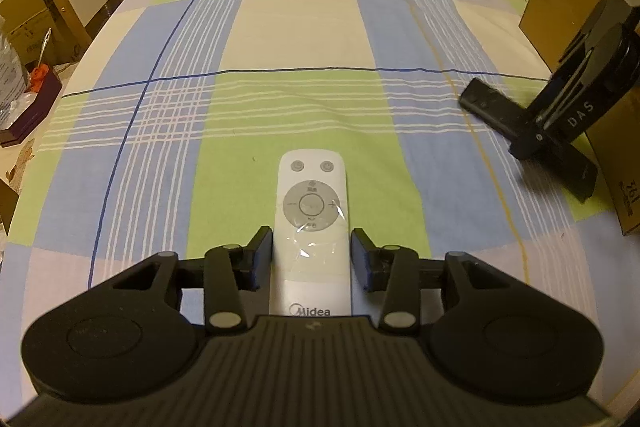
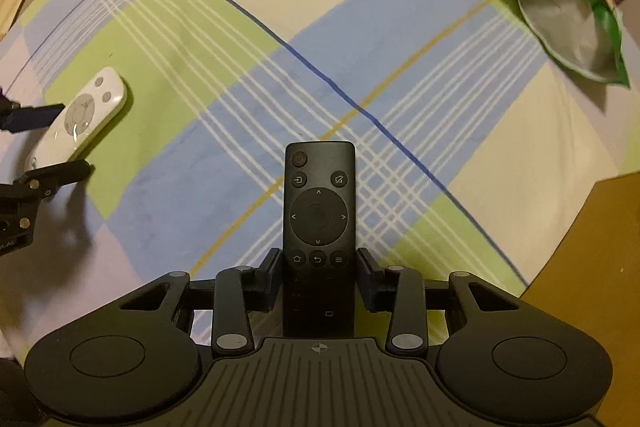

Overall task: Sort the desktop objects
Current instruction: 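Carry the white remote over the cardboard box while the right tool carries the black remote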

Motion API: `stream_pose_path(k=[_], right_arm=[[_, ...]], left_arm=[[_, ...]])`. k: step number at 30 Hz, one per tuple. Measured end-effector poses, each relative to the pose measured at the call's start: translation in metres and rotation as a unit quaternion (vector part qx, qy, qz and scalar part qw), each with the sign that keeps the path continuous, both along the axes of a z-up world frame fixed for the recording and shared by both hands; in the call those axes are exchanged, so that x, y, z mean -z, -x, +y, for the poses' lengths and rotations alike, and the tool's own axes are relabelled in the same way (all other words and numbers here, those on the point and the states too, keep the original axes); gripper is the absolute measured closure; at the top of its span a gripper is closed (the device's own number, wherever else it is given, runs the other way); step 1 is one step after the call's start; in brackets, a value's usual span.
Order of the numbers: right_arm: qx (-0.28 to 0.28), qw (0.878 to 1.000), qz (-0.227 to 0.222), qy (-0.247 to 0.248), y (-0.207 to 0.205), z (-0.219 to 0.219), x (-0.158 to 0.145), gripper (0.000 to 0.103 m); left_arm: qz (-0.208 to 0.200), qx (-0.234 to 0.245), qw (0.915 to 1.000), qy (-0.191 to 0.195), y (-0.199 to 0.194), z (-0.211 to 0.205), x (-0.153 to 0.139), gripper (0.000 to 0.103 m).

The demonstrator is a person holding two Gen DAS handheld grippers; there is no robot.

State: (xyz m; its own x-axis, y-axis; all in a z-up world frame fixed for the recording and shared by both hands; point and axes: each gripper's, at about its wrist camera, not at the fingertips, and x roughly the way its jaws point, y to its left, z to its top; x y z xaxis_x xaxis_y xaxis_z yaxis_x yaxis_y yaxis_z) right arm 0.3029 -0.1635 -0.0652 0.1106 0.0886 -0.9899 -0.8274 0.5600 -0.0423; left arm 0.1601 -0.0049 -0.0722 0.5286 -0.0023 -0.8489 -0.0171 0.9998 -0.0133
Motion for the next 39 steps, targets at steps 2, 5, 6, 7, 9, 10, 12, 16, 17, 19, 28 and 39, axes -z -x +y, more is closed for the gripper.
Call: stream_pose_path(k=[2,5,6,7,9,10,12,16,17,19,28,39], right_arm=[[-0.002,1.000,-0.004,-0.010,0.006,-0.001,-0.002,0.065],[-0.006,1.000,-0.010,-0.023,0.015,-0.002,-0.006,0.065],[-0.006,1.000,-0.010,-0.028,0.018,-0.003,-0.007,0.065],[-0.006,0.999,-0.010,-0.033,0.020,-0.003,-0.008,0.065],[-0.004,0.999,-0.011,-0.042,0.025,-0.005,-0.010,0.065],[-0.003,0.999,-0.011,-0.046,0.027,-0.005,-0.011,0.065],[-0.001,0.998,-0.013,-0.055,0.026,-0.003,-0.014,0.065],[0.011,0.997,-0.020,-0.075,0.024,0.004,-0.027,0.065],[0.013,0.997,-0.023,-0.079,0.025,0.006,-0.031,0.065],[0.019,0.996,-0.027,-0.087,0.025,0.006,-0.038,0.065],[0.065,0.989,-0.057,-0.124,0.019,-0.009,-0.077,0.065],[0.138,0.972,-0.107,-0.155,0.012,-0.054,-0.134,0.065]], left_arm=[[0.001,0.004,1.0000,-0.001,0.000,-0.001,0.000,0.056],[0.002,0.006,1.0000,0.000,-0.001,-0.002,0.001,0.055],[0.002,0.006,1.0000,0.000,0.000,-0.002,0.001,0.055],[0.003,0.006,1.0000,-0.001,0.000,-0.002,0.001,0.056],[0.004,0.006,1.0000,-0.003,-0.001,-0.002,0.000,0.061],[0.005,0.007,1.0000,-0.004,-0.001,-0.001,0.000,0.067],[0.007,0.007,0.9999,-0.005,-0.001,0.000,-0.001,0.068],[0.008,0.012,0.9998,-0.011,-0.001,0.001,-0.004,0.068],[0.006,0.014,0.9998,-0.013,0.000,0.000,-0.005,0.068],[0.003,0.019,0.9997,-0.017,0.000,-0.001,-0.009,0.068],[-0.026,0.059,0.9975,-0.030,-0.015,-0.015,-0.038,0.068],[-0.074,0.135,0.9875,-0.034,-0.044,-0.053,-0.079,0.068]])
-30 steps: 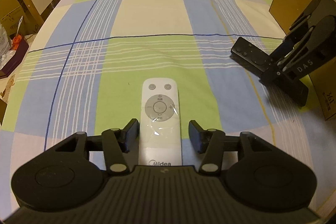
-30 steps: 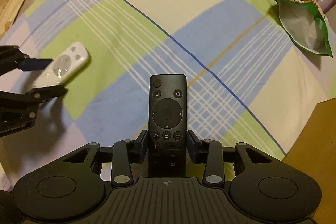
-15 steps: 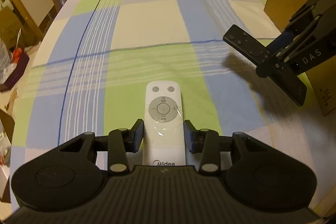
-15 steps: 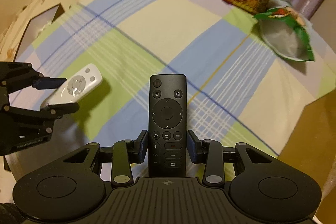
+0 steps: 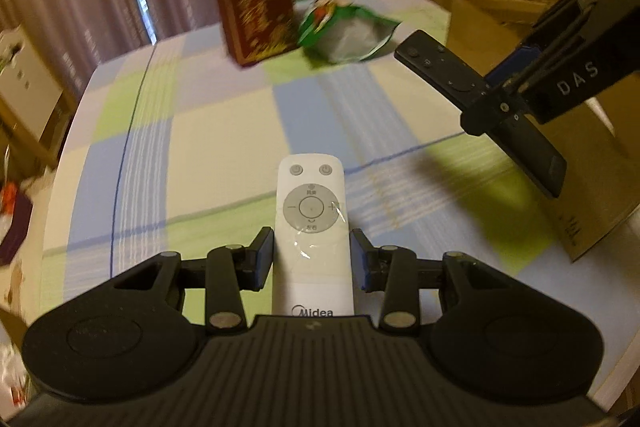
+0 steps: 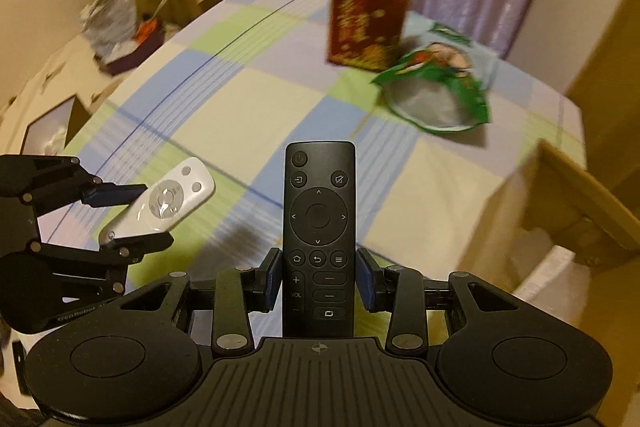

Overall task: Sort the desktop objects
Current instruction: 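Carry the white remote over the cardboard box while the right tool carries the black remote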

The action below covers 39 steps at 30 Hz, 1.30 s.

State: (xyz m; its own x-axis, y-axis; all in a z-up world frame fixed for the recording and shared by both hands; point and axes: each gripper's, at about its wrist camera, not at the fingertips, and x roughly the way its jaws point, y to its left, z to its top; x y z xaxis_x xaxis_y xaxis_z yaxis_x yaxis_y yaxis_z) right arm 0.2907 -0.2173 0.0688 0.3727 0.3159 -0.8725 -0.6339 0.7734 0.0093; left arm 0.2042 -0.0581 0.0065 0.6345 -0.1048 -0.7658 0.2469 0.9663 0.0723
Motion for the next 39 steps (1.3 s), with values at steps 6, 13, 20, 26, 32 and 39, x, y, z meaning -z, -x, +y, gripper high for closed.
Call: stream_pose_path(k=[6,13,20,26,32,39], right_arm=[[0.037,0.999,-0.018,-0.009,0.005,-0.028,-0.019,0.065],[0.076,0.997,-0.030,-0.016,0.014,-0.063,-0.033,0.065],[0.102,0.994,-0.035,-0.017,0.022,-0.089,-0.040,0.065],[0.117,0.992,-0.035,-0.019,0.027,-0.103,-0.041,0.065],[0.160,0.986,-0.045,-0.017,0.025,-0.138,-0.048,0.065],[0.226,0.973,-0.038,-0.011,0.024,-0.193,-0.040,0.065]], left_arm=[[-0.016,0.042,0.9990,0.000,-0.011,-0.025,-0.015,0.068],[-0.029,0.085,0.9959,-0.002,-0.015,-0.053,-0.026,0.068],[-0.037,0.112,0.9930,-0.002,-0.015,-0.075,-0.031,0.068],[-0.038,0.125,0.9915,-0.003,-0.015,-0.086,-0.029,0.068],[-0.042,0.140,0.9893,0.000,-0.017,-0.096,-0.035,0.068],[-0.068,0.178,0.9816,0.010,-0.032,-0.134,-0.057,0.068]])
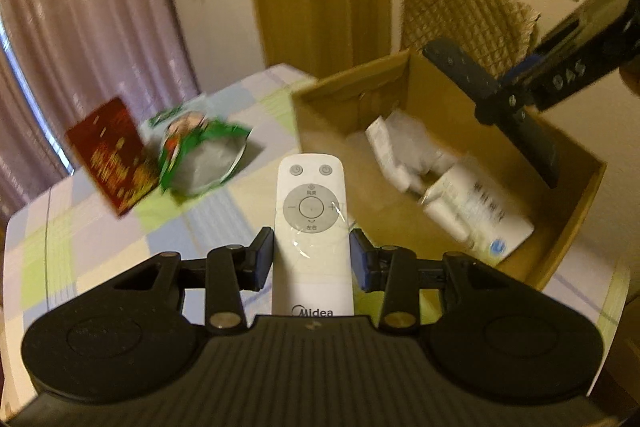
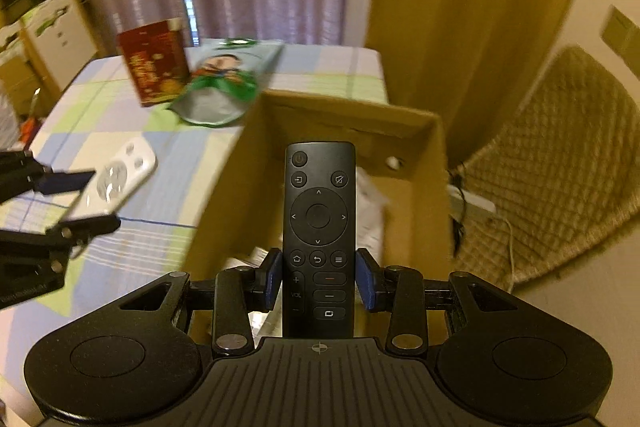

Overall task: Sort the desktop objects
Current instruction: 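Carry the white remote over the cardboard box while the right tool carries the black remote, then open the left tool to drop the white remote into the cardboard box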

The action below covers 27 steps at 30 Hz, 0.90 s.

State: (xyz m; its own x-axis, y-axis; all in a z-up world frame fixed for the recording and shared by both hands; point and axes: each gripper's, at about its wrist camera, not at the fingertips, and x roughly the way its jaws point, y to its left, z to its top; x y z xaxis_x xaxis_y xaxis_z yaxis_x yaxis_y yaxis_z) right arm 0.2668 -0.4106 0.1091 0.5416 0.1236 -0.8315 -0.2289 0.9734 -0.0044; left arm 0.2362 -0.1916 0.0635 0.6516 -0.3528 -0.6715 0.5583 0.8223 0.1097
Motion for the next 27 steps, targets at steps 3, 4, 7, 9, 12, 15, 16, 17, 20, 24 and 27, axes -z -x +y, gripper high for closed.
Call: stream_pose_path(k=[3,4,7,9,12,15,16,17,20,24,27], right_arm=[[0.018,1.000,0.012,-0.011,-0.002,-0.018,0.012,0.065],[0.021,1.000,0.016,-0.014,-0.003,-0.022,0.015,0.065],[0.027,0.999,0.026,-0.023,-0.007,-0.033,0.025,0.065],[0.028,0.999,0.031,-0.028,-0.011,-0.039,0.031,0.065],[0.028,0.998,0.038,-0.033,-0.019,-0.045,0.037,0.065],[0.024,0.998,0.044,-0.034,-0.028,-0.047,0.045,0.065],[0.022,0.998,0.046,-0.033,-0.031,-0.047,0.047,0.065],[0.019,0.998,0.048,-0.031,-0.034,-0.046,0.049,0.065],[0.013,0.998,0.053,-0.026,-0.040,-0.043,0.056,0.065],[0.007,0.998,0.060,-0.024,-0.046,-0.040,0.065,0.065],[0.003,0.998,0.063,-0.021,-0.050,-0.038,0.070,0.065]], left_arm=[[-0.008,0.023,0.9997,0.009,-0.008,-0.028,-0.009,0.068],[-0.009,0.029,0.9995,0.011,-0.011,-0.037,-0.011,0.068],[-0.009,0.046,0.9988,0.015,-0.022,-0.067,-0.012,0.068],[-0.005,0.055,0.9984,0.015,-0.031,-0.085,-0.010,0.068],[0.010,0.067,0.9976,0.013,-0.046,-0.106,-0.001,0.068],[0.023,0.073,0.9970,0.003,-0.058,-0.122,0.012,0.068],[0.028,0.074,0.9968,0.000,-0.061,-0.125,0.017,0.068],[0.033,0.075,0.9966,-0.002,-0.065,-0.128,0.021,0.068],[0.045,0.073,0.9962,-0.010,-0.073,-0.134,0.033,0.068],[0.041,0.066,0.9969,-0.015,-0.078,-0.133,0.040,0.060],[0.032,0.058,0.9977,-0.010,-0.080,-0.126,0.037,0.048]])
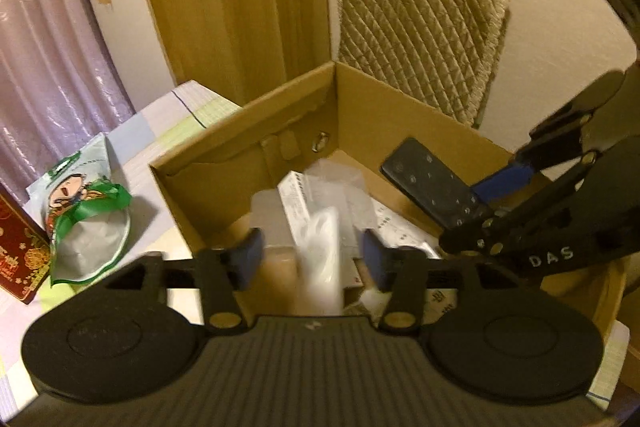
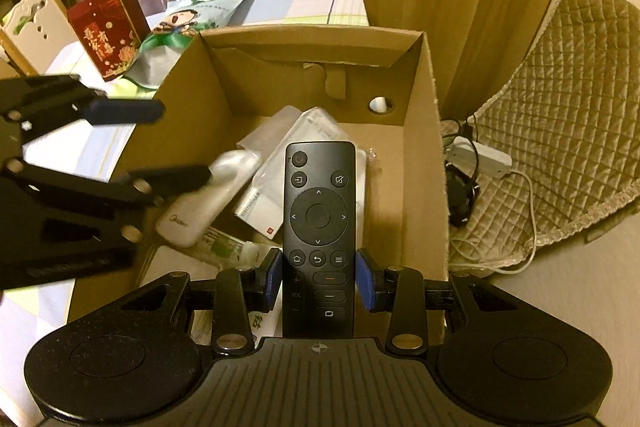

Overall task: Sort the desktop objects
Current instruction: 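Open the left tool to drop the white remote into the cardboard box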

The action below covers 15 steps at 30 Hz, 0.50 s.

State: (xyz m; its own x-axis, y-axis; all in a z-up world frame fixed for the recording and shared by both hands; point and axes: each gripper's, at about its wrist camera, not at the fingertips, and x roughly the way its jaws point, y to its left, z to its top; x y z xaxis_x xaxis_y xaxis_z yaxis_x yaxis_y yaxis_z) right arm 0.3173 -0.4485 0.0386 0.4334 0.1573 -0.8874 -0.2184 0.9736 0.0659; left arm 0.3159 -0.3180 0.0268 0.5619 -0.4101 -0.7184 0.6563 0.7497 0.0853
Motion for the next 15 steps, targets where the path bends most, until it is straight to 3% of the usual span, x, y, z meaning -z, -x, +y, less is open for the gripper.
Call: stream_pose_path(k=[15], right_arm=[[0.001,1.000,0.009,0.020,-0.014,0.006,0.016,0.065]], left_arm=[[-0.021,-0.041,0.9984,0.034,0.005,0.039,-0.025,0.035]])
